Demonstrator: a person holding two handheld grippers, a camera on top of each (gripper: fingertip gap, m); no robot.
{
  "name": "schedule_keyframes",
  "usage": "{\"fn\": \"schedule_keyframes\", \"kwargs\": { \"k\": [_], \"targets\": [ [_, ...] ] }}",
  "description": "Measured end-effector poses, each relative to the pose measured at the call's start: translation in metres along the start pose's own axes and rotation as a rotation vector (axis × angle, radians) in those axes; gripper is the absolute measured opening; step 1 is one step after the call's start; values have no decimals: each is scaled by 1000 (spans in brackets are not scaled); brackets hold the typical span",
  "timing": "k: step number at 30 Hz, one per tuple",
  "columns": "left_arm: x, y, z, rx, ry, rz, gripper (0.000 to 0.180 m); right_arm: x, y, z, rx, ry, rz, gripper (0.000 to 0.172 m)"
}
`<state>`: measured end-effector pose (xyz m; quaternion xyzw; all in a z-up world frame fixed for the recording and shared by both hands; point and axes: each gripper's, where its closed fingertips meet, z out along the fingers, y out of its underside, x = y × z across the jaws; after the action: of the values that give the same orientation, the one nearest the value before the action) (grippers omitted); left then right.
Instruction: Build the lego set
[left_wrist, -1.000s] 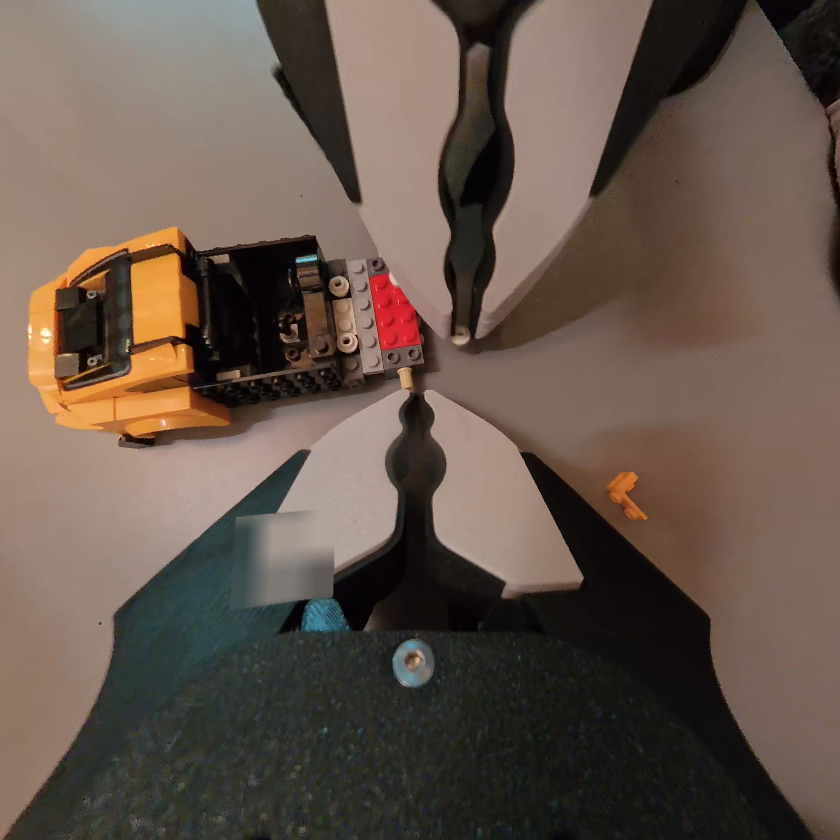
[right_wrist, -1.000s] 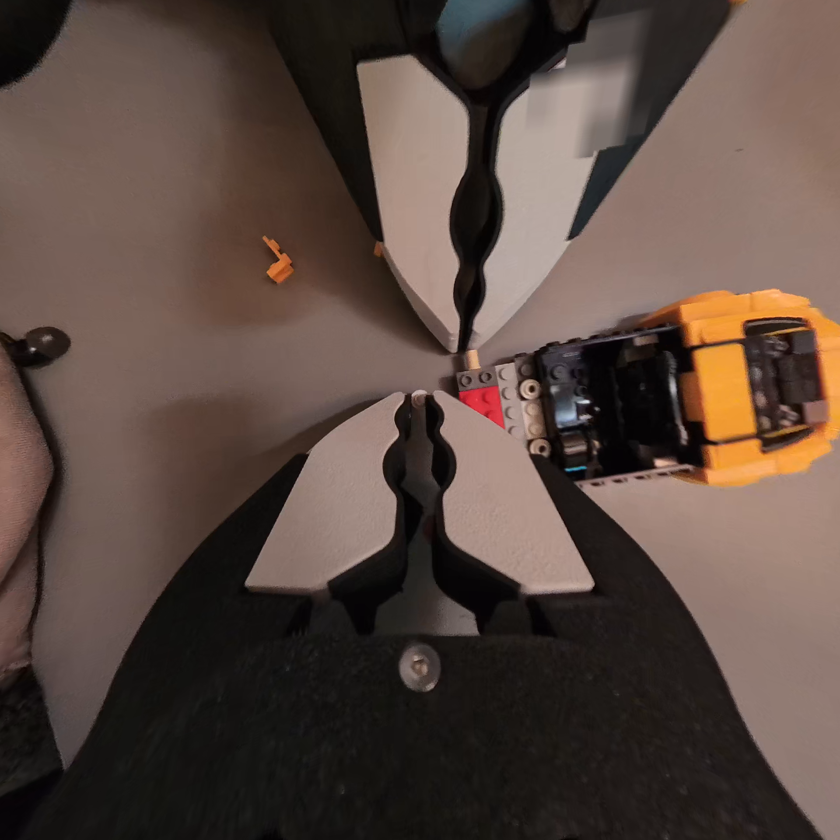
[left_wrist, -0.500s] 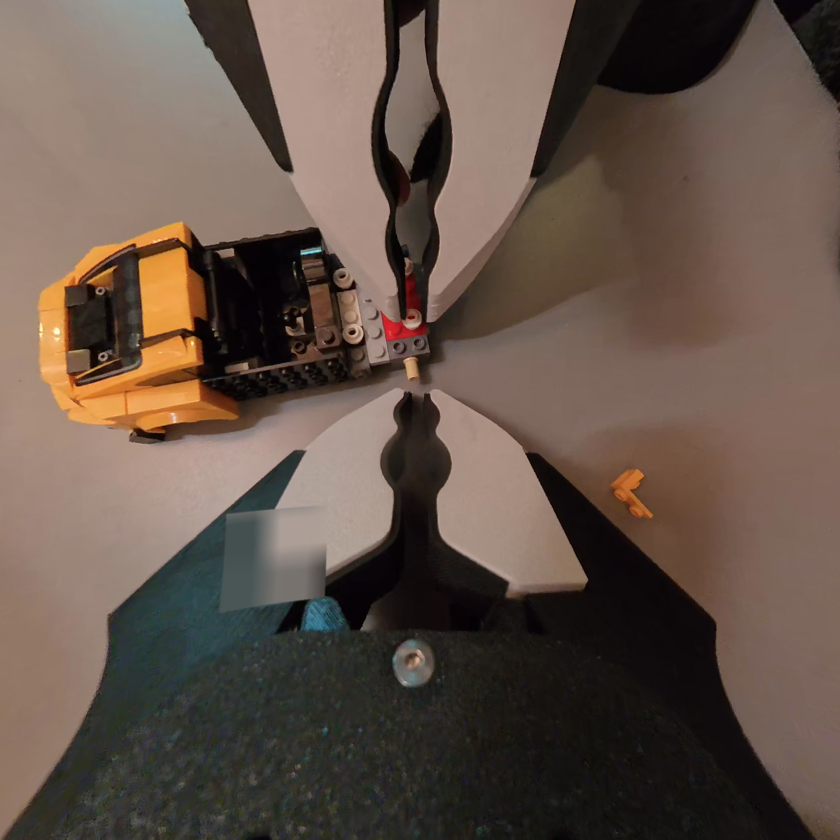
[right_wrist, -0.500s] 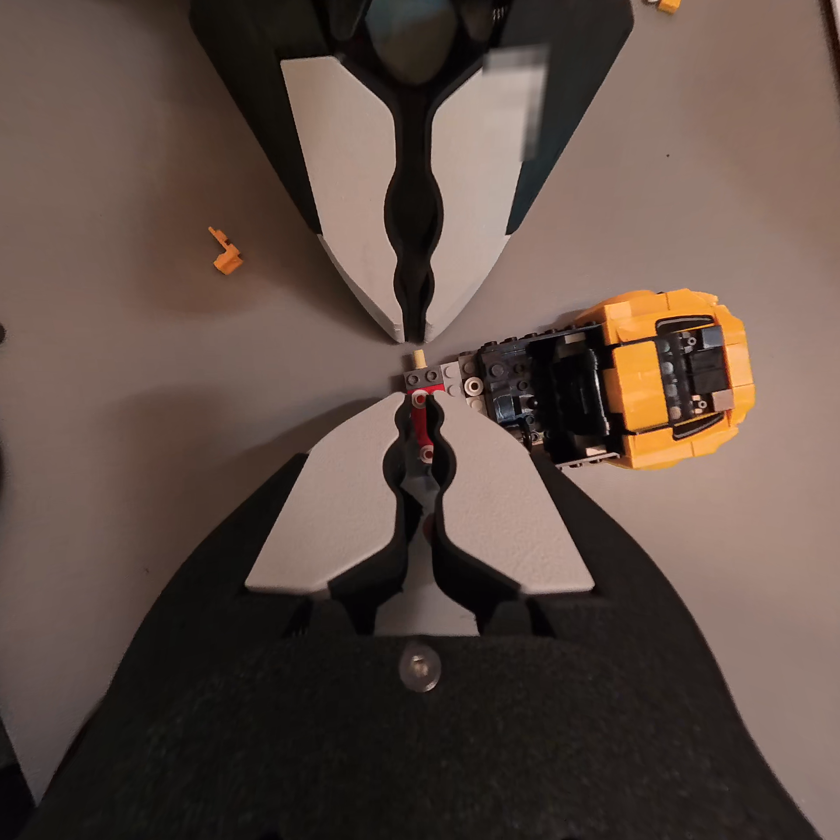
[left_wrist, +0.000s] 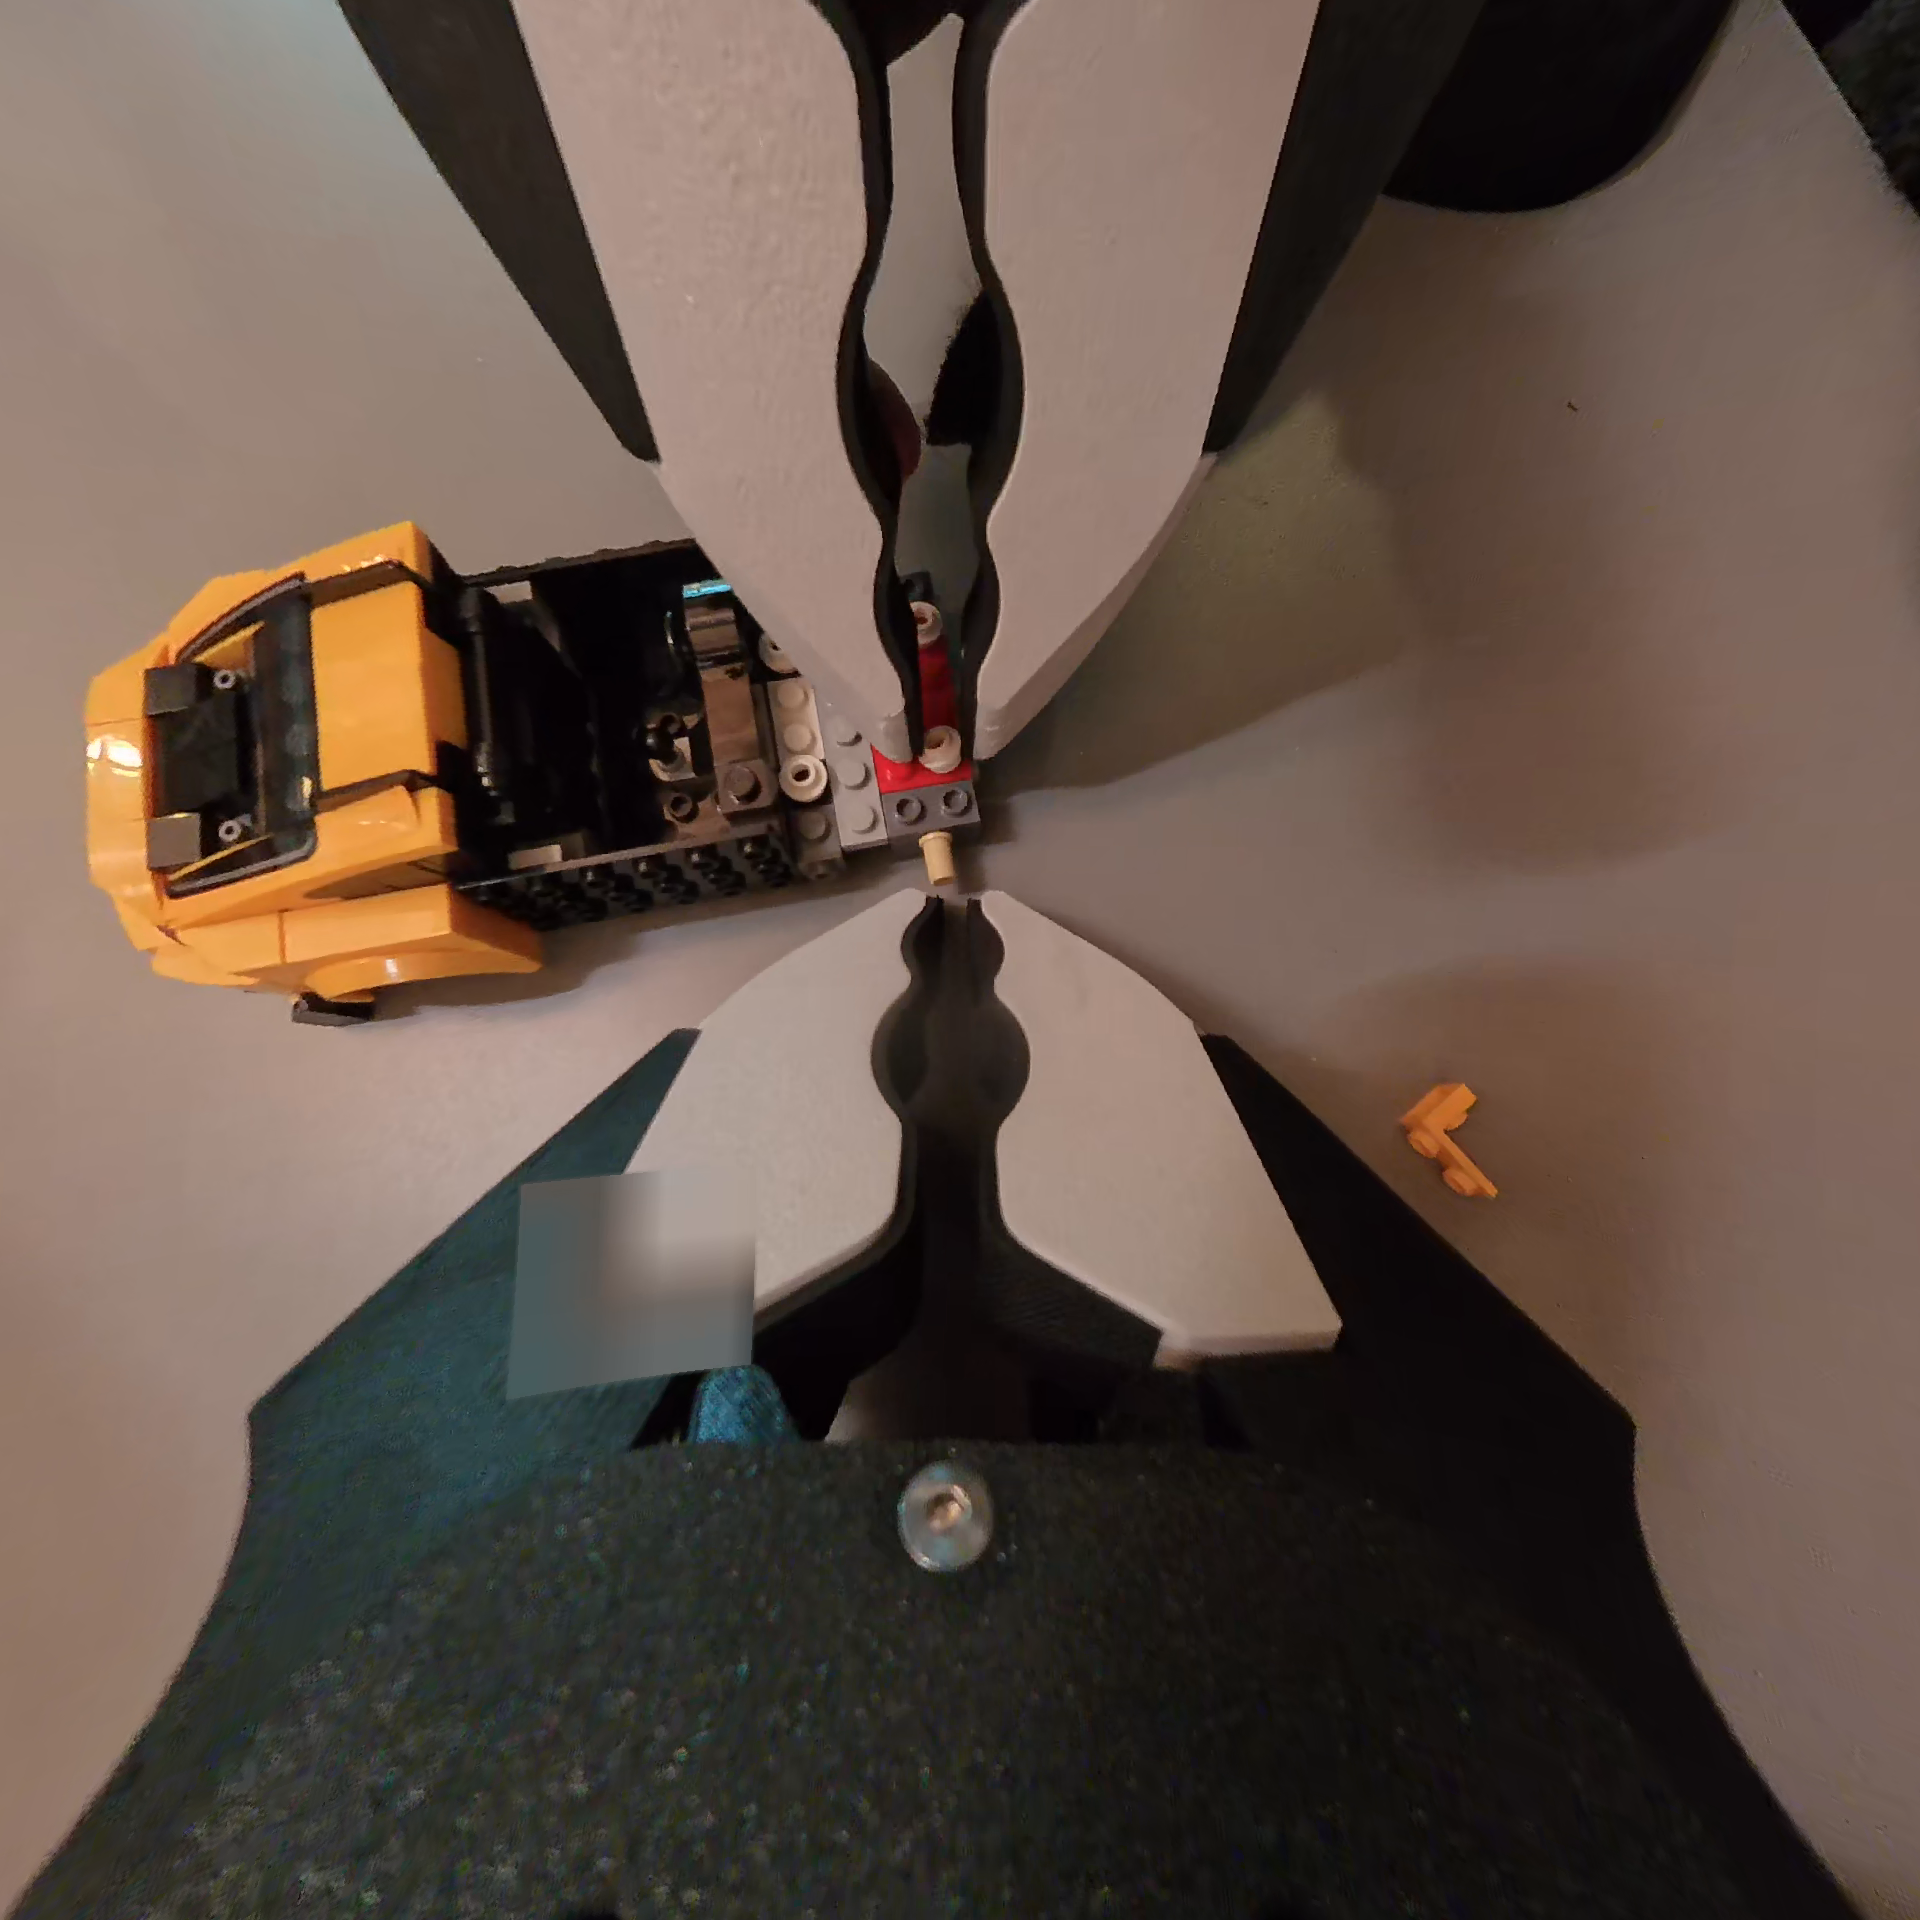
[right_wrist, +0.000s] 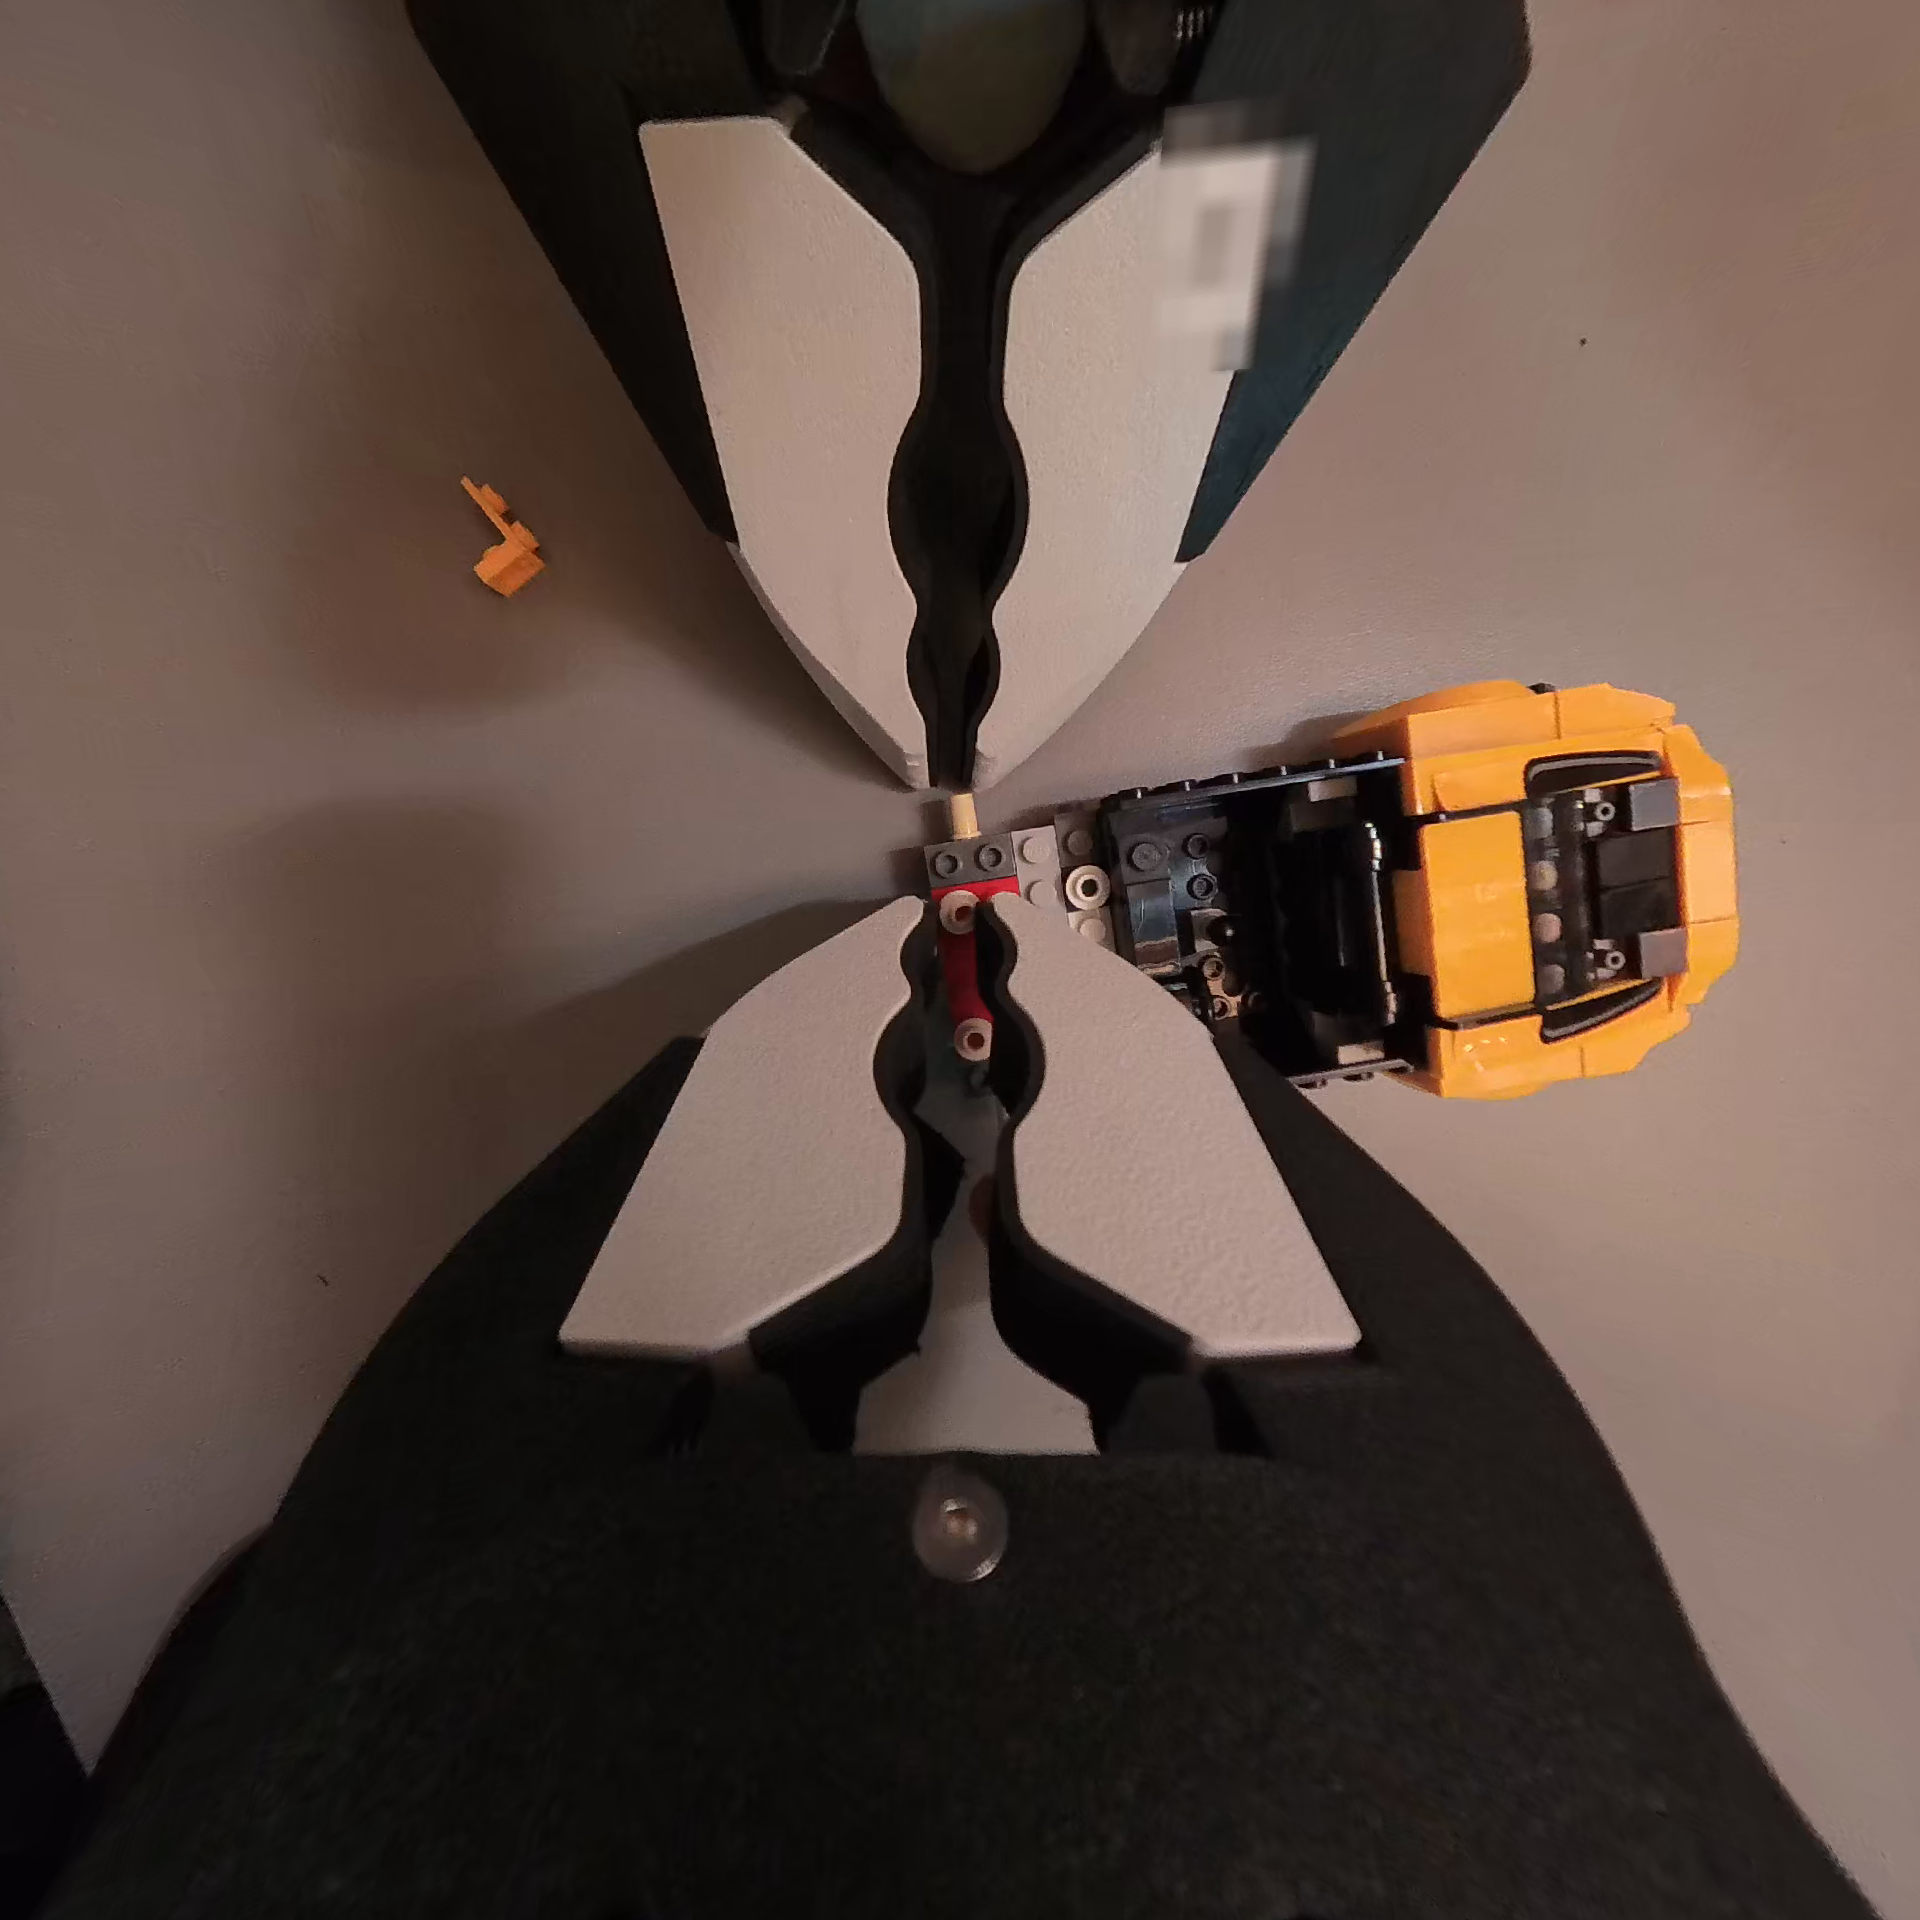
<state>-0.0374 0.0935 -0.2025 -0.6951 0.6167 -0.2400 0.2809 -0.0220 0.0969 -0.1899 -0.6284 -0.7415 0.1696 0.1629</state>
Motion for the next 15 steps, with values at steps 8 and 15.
{"fn": "schedule_keyframes", "kwargs": {
  "k": [8,15],
  "targets": [
    [0,0,0,3,0,0,4,0,0,0,6,0,-4,7],
    [-1,-2,1,13,-4,-7,5,-1,-1,-2,22,-4,1,9]
  ]
}}
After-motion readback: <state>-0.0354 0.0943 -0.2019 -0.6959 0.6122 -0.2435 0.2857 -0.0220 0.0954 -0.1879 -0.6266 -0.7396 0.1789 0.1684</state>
